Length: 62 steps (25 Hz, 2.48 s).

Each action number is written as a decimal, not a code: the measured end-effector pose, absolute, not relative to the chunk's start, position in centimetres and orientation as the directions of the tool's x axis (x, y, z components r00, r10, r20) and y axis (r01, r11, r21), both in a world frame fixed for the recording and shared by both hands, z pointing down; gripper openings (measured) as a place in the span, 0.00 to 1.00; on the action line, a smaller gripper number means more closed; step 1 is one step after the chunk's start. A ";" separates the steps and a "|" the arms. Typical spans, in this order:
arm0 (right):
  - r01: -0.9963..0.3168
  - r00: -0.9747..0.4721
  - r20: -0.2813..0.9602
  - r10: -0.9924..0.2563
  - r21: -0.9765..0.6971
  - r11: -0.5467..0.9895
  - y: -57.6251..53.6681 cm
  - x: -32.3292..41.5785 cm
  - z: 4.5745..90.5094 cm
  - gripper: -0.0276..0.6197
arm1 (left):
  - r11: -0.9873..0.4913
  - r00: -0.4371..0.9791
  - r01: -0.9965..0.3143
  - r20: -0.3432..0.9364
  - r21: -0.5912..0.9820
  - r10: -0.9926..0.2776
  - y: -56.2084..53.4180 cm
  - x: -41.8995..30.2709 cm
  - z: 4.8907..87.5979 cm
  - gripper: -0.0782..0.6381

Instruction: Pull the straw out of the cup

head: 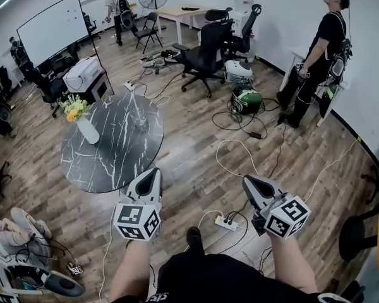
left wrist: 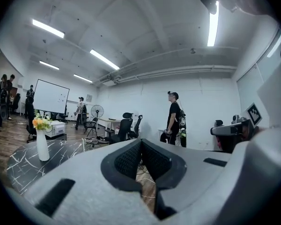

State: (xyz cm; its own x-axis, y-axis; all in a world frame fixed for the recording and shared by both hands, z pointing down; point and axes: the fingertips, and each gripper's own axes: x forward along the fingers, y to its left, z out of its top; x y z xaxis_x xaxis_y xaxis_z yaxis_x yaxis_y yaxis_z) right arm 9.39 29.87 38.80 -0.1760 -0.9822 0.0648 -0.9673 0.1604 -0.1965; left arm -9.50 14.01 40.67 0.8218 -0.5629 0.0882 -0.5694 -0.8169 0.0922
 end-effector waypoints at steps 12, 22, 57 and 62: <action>-0.952 -0.250 0.094 -0.964 -0.207 0.227 12.1 9.2 38.9 0.05 | -0.806 0.812 -0.583 0.116 0.100 -0.572 -0.9 -8.6 41.9 0.12; -0.949 -0.274 0.090 -0.957 -0.185 0.254 6.7 10.2 38.0 0.05 | -0.786 0.794 -0.608 0.104 0.112 -0.600 -6.0 -9.1 41.5 0.12; -0.753 -0.639 0.172 -0.750 -0.341 0.563 -29.0 22.9 44.6 0.05 | -0.545 0.566 -0.824 0.281 0.155 -0.775 -33.0 4.5 47.8 0.12; -0.749 -0.649 0.183 -0.738 -0.323 0.579 -32.2 20.7 44.0 0.05 | -0.512 0.539 -0.842 0.278 0.168 -0.795 -35.4 1.2 47.9 0.12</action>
State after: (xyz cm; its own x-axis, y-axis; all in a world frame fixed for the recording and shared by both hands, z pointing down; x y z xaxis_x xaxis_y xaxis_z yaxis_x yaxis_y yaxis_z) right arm 20.66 -32.15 43.95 -0.6493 -0.7383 0.1828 -0.7488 0.5785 -0.3234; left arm 1.18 -35.36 47.94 0.5391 -0.7952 0.2777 -0.8422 -0.5123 0.1679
